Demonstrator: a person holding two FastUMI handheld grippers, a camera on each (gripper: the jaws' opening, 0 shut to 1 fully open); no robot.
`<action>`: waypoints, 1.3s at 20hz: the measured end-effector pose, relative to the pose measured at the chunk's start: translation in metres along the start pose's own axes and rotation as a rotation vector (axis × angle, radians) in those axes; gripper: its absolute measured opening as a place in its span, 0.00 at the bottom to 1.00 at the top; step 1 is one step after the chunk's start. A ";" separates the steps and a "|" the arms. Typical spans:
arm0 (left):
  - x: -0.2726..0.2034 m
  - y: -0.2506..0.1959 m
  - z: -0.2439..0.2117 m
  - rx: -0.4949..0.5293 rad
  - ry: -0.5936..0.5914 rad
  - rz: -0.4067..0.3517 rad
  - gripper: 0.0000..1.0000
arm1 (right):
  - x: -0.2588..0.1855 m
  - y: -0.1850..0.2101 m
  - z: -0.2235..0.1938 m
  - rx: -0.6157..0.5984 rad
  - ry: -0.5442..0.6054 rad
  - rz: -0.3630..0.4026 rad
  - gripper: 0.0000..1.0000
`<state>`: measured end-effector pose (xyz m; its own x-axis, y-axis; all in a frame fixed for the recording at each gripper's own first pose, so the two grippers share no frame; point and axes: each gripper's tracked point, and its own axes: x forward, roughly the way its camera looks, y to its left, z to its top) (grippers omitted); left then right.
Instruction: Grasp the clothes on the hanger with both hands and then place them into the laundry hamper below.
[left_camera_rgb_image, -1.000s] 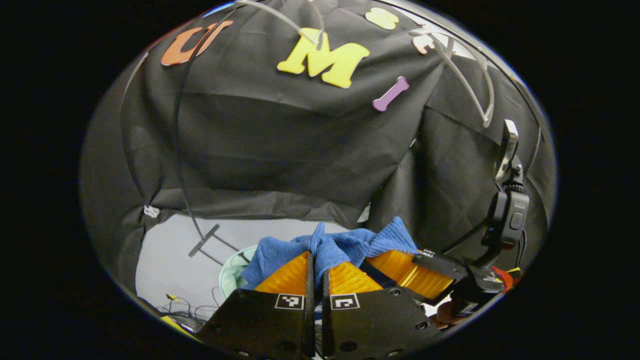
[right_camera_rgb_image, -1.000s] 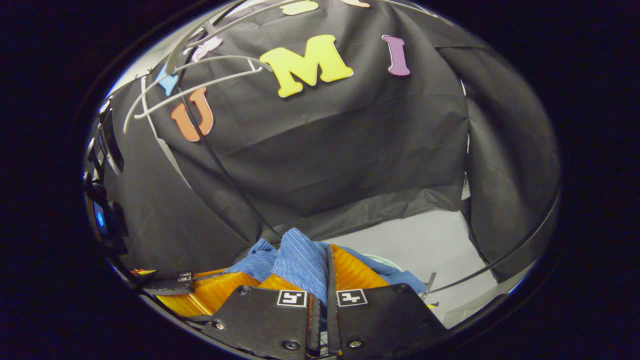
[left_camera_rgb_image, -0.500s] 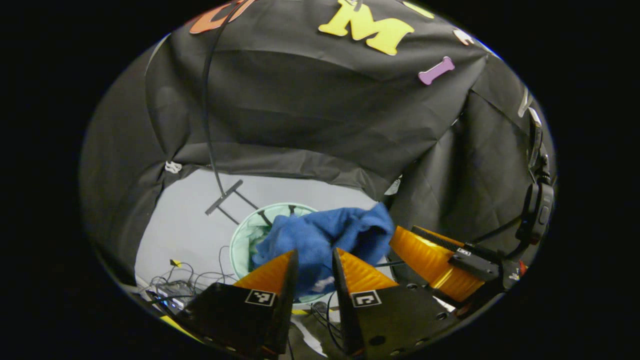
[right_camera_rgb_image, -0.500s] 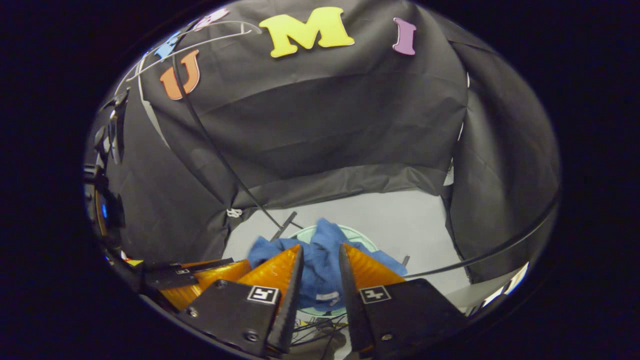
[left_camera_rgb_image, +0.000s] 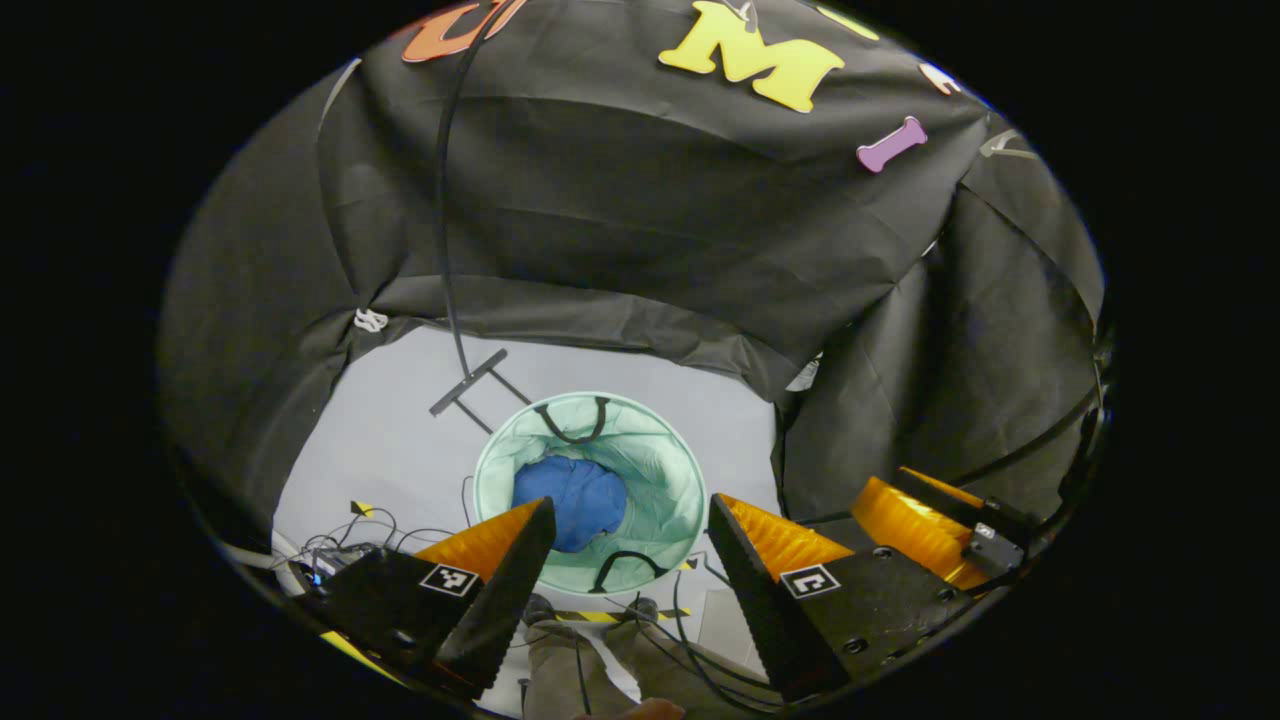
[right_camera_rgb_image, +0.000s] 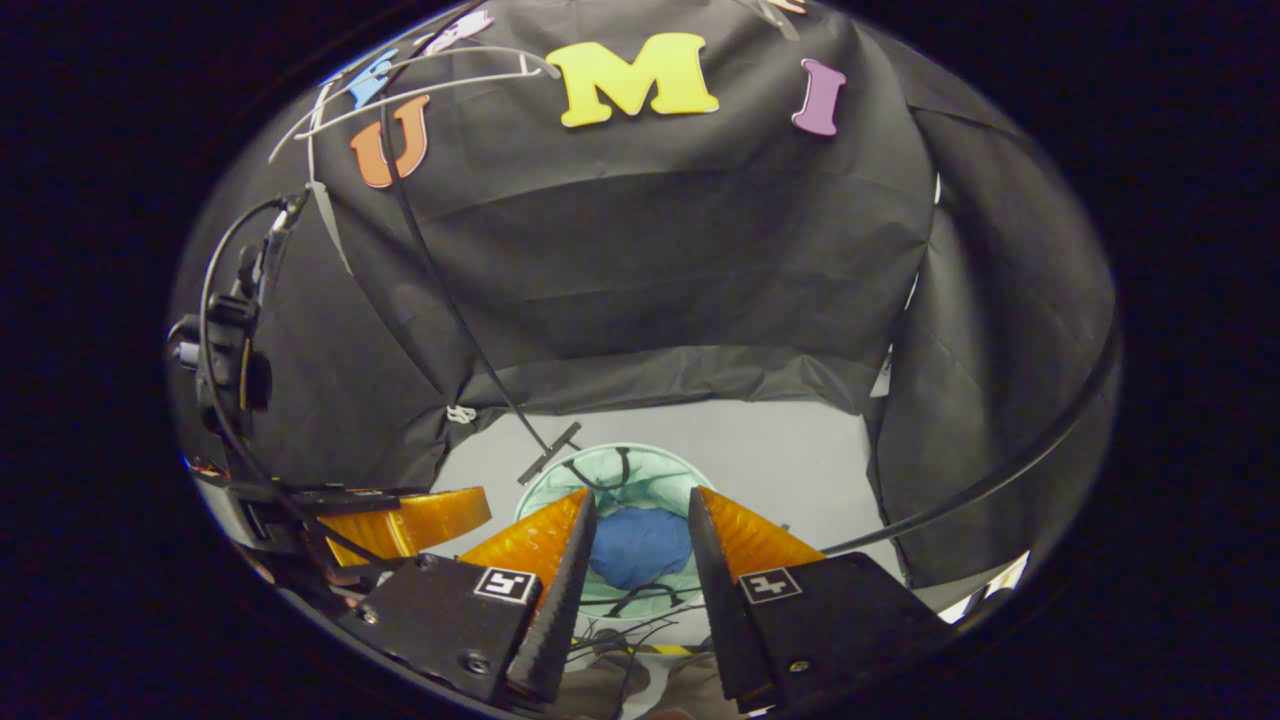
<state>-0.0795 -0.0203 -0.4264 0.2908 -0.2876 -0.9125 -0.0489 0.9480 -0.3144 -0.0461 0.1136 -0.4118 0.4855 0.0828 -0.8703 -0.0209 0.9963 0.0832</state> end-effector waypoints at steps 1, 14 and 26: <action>0.000 0.001 -0.001 -0.004 -0.006 0.008 0.94 | -0.008 -0.005 0.006 -0.008 -0.021 -0.001 0.60; -0.040 0.015 0.101 0.209 -0.507 0.145 0.97 | -0.131 -0.088 0.102 -0.008 -0.394 -0.101 0.64; -0.111 -0.016 0.194 0.335 -0.994 0.110 0.92 | -0.254 -0.113 0.189 -0.074 -0.749 -0.124 0.79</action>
<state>0.0739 0.0229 -0.2690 0.9605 -0.1006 -0.2594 0.0997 0.9949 -0.0166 -0.0016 -0.0239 -0.1082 0.9508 -0.0405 -0.3073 0.0267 0.9984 -0.0489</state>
